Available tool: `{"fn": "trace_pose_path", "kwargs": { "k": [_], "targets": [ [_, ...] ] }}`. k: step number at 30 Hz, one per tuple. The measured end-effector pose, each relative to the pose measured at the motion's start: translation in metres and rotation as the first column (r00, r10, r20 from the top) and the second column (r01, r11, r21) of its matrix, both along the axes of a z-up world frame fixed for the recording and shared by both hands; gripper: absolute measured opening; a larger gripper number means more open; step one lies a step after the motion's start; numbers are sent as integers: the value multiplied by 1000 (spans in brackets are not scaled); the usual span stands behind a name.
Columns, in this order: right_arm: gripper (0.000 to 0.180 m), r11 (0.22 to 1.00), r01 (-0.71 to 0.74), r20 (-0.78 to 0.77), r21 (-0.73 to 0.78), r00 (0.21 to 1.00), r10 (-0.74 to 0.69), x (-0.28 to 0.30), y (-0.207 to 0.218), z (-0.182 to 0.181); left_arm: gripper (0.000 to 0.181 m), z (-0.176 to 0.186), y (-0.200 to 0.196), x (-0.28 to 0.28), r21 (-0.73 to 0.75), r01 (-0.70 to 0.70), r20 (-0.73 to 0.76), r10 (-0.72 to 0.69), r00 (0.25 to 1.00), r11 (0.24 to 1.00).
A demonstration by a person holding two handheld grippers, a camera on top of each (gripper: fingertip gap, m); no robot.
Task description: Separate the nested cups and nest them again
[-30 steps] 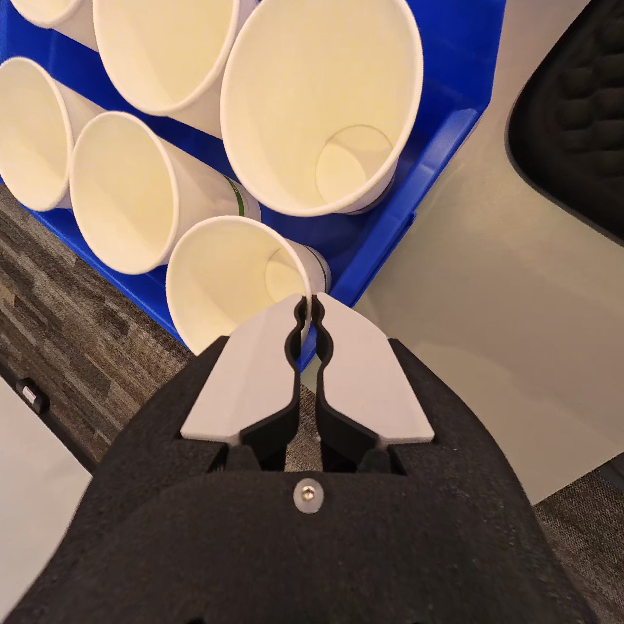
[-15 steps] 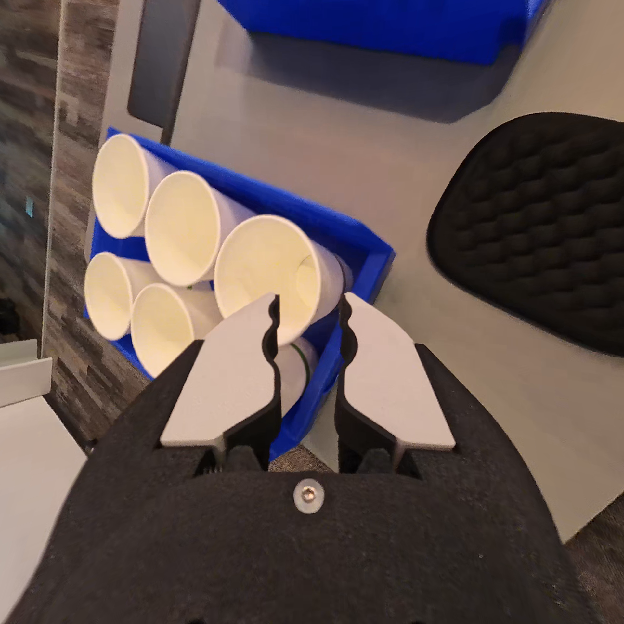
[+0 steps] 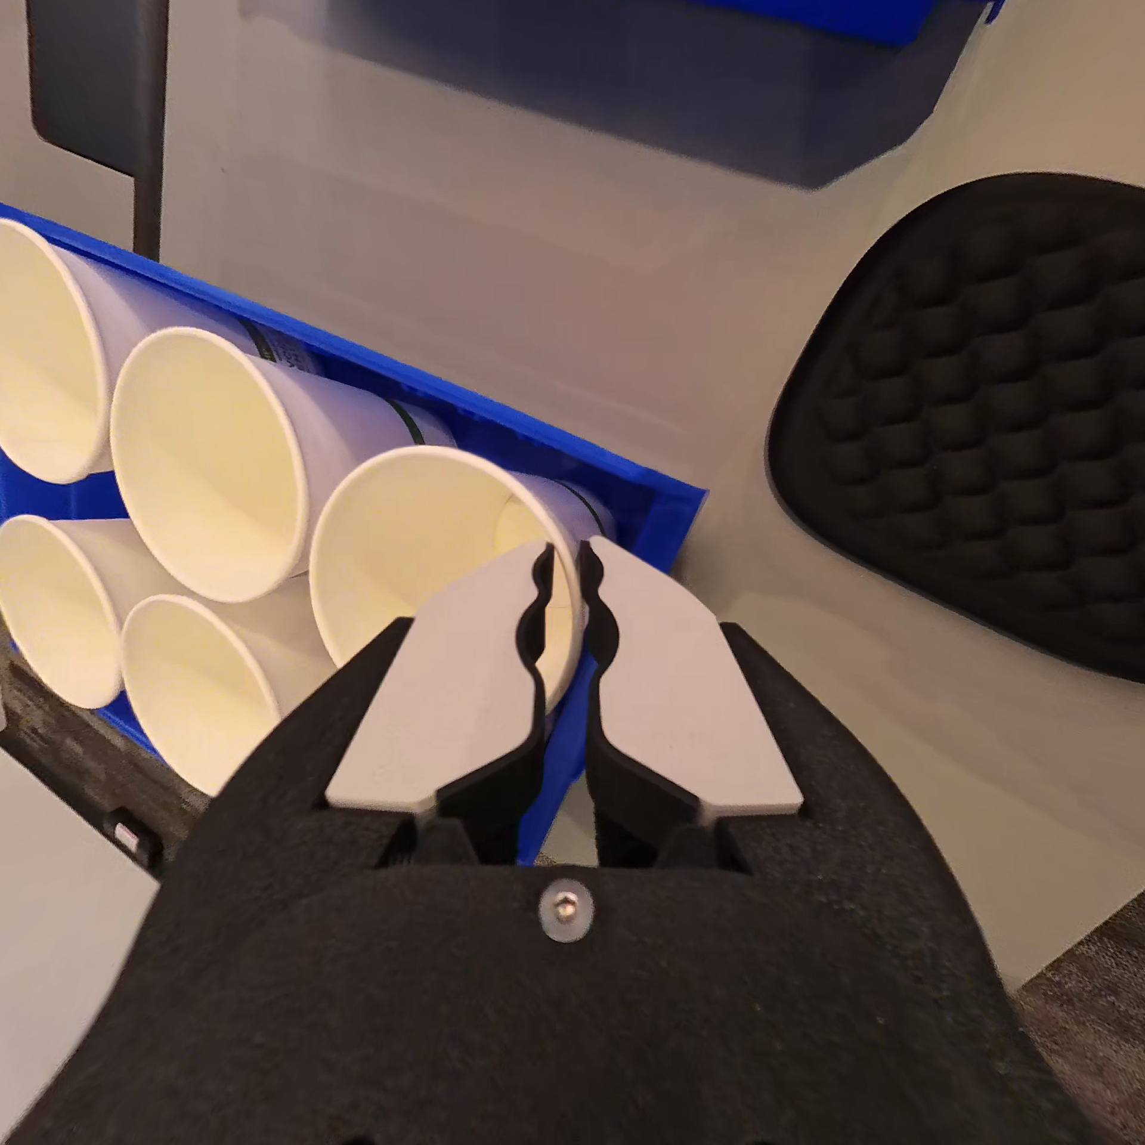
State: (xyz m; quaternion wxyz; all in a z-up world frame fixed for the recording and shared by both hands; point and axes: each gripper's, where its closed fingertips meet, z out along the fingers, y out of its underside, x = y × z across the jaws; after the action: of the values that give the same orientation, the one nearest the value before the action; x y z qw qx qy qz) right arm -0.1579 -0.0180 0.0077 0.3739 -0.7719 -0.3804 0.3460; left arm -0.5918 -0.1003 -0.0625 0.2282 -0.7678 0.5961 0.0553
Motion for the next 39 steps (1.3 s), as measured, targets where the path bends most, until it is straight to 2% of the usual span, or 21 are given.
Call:
{"fn": "trace_pose_path", "kwargs": {
  "k": [8, 12, 15, 17, 19, 22, 26, 28, 30, 32, 34, 37, 39],
  "targets": [
    [37, 1000, -9, 15, -16, 1000, 9, -3, 1, -7, 6, 2, -1, 3, -23, -5, 40, 6, 999, 1000],
    [41, 999, 14, 37, -39, 999, -12, -2, 4, -14, 22, 1, 0, 0, -13, -23, 30, 23, 999, 1000],
    [44, 991, 108, 51, -77, 993, -104, 2, 14, -19, 39, 7, 1, -1, 30, -43, 56, 41, 998, 999],
    [46, 977, 166, -4, -133, 986, -168, -4, 17, -15, 43, 16, 1, -2, 78, -57, 86, 50, 995, 995],
    [37, 984, 105, -112, -146, 986, -122, -24, 8, -3, 45, 29, 1, -5, 146, -85, 134, 66, 989, 986],
    [31, 994, 86, -132, -71, 987, -95, -43, 8, 2, 47, 55, 1, -7, 279, -145, 250, 74, 965, 949],
    [37, 968, 124, -328, 220, 944, -46, -53, 10, 46, 48, 90, -5, -10, 453, -219, 373, 39, 927, 864],
    [51, 962, 138, -356, 236, 933, -46, -53, 7, 48, 49, 99, -9, -8, 474, -251, 425, 30, 904, 844],
    [50, 975, 148, -357, 165, 931, -81, -53, 8, 40, 51, 101, -11, -6, 472, -280, 458, 39, 888, 836],
    [46, 979, 201, -230, -40, 951, -205, -49, 16, 11, 55, 103, -11, 0, 466, -315, 495, 51, 867, 827],
    [44, 930, 320, -48, -180, 941, -334, -41, 25, -19, 59, 106, -9, 5, 476, -359, 527, 67, 847, 803],
    [58, 833, 472, 230, -287, 878, -419, -33, 28, -52, 58, 114, -8, 20, 493, -403, 571, 63, 818, 771],
    [64, 780, 529, 348, -335, 838, -419, -36, 24, -65, 59, 117, -12, 34, 485, -408, 595, 50, 802, 773]
  ]
}}
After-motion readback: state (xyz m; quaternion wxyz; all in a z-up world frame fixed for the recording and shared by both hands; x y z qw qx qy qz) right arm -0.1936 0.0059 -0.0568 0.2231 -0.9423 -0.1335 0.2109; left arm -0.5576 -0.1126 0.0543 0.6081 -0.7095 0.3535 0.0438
